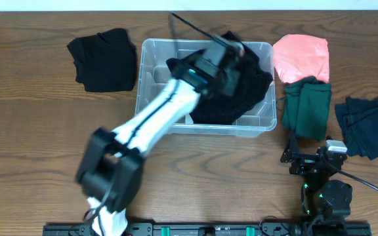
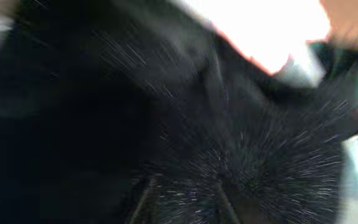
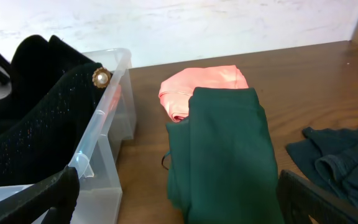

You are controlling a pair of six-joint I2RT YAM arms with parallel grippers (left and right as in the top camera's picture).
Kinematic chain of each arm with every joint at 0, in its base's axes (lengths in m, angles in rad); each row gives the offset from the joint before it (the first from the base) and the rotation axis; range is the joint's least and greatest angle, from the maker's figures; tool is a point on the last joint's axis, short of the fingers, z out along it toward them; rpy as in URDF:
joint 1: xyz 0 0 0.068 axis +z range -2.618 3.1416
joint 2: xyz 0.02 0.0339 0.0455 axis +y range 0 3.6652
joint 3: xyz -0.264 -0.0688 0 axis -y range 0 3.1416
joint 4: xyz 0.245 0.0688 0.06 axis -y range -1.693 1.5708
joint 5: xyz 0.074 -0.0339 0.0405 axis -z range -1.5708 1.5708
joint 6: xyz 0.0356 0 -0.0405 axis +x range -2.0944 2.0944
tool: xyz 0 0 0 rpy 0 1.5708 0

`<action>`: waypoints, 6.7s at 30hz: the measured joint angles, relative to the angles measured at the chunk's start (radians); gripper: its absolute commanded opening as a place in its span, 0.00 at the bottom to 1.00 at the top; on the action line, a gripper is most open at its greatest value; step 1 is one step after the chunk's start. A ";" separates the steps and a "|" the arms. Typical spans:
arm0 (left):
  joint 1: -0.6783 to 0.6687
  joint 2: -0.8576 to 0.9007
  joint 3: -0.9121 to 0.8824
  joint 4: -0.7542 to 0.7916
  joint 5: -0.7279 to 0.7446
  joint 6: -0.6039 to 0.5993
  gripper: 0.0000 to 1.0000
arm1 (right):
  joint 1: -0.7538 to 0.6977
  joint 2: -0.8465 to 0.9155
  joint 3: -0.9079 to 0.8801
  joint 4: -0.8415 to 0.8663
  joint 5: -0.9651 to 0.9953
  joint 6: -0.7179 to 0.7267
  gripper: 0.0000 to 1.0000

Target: Pack container

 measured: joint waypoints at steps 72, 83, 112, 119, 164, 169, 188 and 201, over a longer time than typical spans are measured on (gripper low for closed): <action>0.772 -0.267 0.007 -0.401 -0.014 -0.117 0.80 | 0.000 0.000 0.000 0.000 0.000 0.000 0.99; 0.787 -0.098 0.007 -0.332 0.060 -0.139 0.70 | 0.000 0.000 0.000 0.000 0.000 0.000 0.99; 0.758 0.230 0.007 -0.151 0.093 -0.025 0.62 | 0.000 0.000 0.000 0.000 0.000 0.000 0.99; 0.864 0.227 0.009 -0.280 0.052 -0.003 0.55 | 0.000 0.000 0.000 0.000 0.000 0.000 0.99; 0.641 -0.073 -0.374 -0.144 -0.568 0.738 0.68 | 0.000 0.000 0.000 0.000 0.000 0.000 0.99; 0.630 -0.032 -0.409 -0.096 -0.631 0.764 0.70 | 0.000 0.000 0.000 0.000 0.000 0.000 0.99; 0.620 0.073 -0.401 0.027 -0.798 0.808 1.00 | 0.000 0.000 0.000 0.000 0.000 0.000 0.99; 0.639 0.077 -0.393 0.060 -0.787 0.790 0.80 | 0.000 0.000 0.000 0.000 0.000 0.000 0.99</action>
